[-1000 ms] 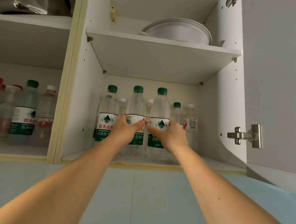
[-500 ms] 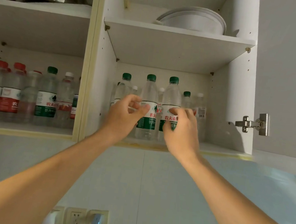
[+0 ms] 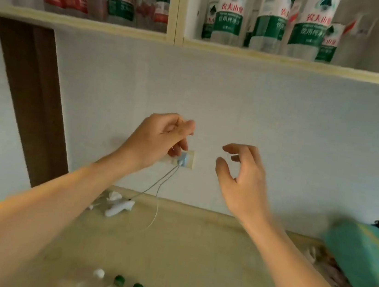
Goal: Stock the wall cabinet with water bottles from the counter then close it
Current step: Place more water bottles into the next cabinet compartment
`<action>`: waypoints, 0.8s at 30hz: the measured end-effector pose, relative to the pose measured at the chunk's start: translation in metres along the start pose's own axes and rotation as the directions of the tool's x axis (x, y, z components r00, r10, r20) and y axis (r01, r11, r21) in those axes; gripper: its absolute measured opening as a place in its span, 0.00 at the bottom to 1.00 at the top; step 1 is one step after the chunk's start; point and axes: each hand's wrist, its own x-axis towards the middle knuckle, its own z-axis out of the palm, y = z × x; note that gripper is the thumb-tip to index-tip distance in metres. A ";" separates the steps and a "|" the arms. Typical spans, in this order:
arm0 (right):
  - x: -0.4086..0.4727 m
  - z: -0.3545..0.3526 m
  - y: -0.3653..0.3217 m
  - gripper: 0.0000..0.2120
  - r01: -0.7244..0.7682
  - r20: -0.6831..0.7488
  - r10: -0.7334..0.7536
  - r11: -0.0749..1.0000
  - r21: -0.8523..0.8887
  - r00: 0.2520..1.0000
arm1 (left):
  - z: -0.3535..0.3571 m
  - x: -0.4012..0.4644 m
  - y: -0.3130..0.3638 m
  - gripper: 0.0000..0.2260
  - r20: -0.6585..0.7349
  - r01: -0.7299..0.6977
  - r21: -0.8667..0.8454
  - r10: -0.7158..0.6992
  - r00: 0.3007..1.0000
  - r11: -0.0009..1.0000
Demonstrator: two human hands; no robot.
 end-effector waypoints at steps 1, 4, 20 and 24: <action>-0.018 0.013 0.010 0.11 -0.083 0.060 0.083 0.997 0.002 0.995 | 0.002 -0.014 -0.018 0.16 0.011 0.059 0.018 -0.059 0.998 0.998; -0.076 0.050 0.036 0.12 -0.300 0.244 0.298 0.953 -0.028 0.923 | 0.009 -0.059 -0.069 0.16 0.101 0.223 0.078 -0.230 0.968 0.972; -0.289 0.126 0.075 0.33 -0.637 0.634 0.691 0.669 -0.383 0.346 | 0.033 -0.278 -0.258 0.45 0.330 0.140 0.814 -0.647 0.687 0.564; -0.307 0.133 0.078 0.42 -0.685 0.622 0.734 0.601 -0.411 0.271 | 0.044 -0.292 -0.263 0.47 0.333 0.062 0.831 -0.584 0.741 0.552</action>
